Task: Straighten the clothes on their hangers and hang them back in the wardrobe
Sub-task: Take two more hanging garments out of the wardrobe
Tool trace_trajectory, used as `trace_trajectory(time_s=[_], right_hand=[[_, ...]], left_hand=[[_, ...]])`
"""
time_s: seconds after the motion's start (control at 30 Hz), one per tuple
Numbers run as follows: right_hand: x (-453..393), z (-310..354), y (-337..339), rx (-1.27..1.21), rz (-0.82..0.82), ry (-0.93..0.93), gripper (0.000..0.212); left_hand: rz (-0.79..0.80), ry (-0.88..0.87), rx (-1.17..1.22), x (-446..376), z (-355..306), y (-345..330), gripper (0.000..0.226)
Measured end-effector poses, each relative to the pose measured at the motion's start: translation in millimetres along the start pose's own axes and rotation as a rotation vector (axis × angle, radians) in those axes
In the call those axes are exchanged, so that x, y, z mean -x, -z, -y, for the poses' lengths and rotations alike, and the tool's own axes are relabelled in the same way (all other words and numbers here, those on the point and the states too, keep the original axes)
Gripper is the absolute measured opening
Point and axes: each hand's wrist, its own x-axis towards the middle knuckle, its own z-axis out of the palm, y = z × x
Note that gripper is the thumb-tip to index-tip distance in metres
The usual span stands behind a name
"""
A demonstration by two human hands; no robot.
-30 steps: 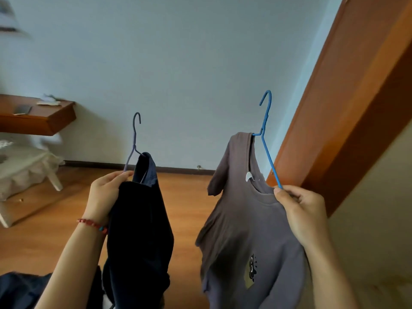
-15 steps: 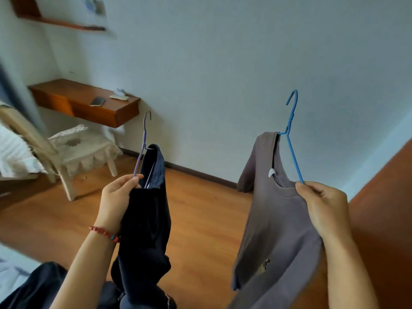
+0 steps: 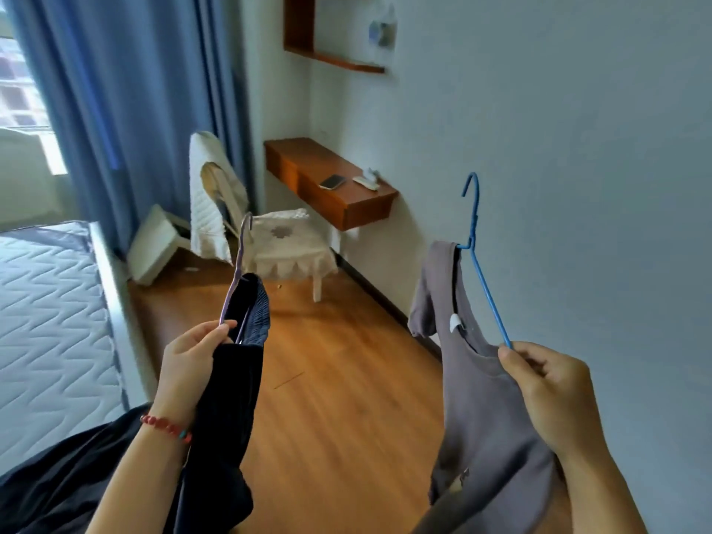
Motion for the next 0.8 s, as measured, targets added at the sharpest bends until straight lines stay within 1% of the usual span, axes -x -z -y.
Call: trace_trajectory(time_s=[0.13, 0.23, 0.33, 0.5, 0.63, 0.8], right_hand=[[-53.4, 4.2, -28.3, -0.088, 0.157, 0.089, 0.019], [-87.6, 16.2, -60.1, -0.181, 0.264, 0.145, 0.018], [-119.5, 26.5, -100.5, -0.269, 0.362, 0.202, 0.024], [-170.1, 37.1, -176.4, -0.372, 0.52, 0.273, 0.028], [-200.9, 54.5, -228.6, -0.437, 0.622, 0.31, 0.038], [-235.7, 86.8, -287.0, -0.488, 0.774, 0.395, 0.033]], left_hand=[[-0.212, -0.027, 0.048, -6.2, -11.5, -1.0, 0.015], [-0.308, -0.063, 0.096, -10.6, -21.0, 4.9, 0.015], [-0.408, -0.081, 0.122, -22.1, -23.0, 17.0, 0.016], [-0.547, -0.111, 0.095, -57.5, -19.6, 35.8, 0.021], [-0.632, -0.106, 0.095, -86.8, -23.8, 41.7, 0.015], [-0.777, -0.117, 0.158, -106.0, -34.6, 47.8, 0.015]])
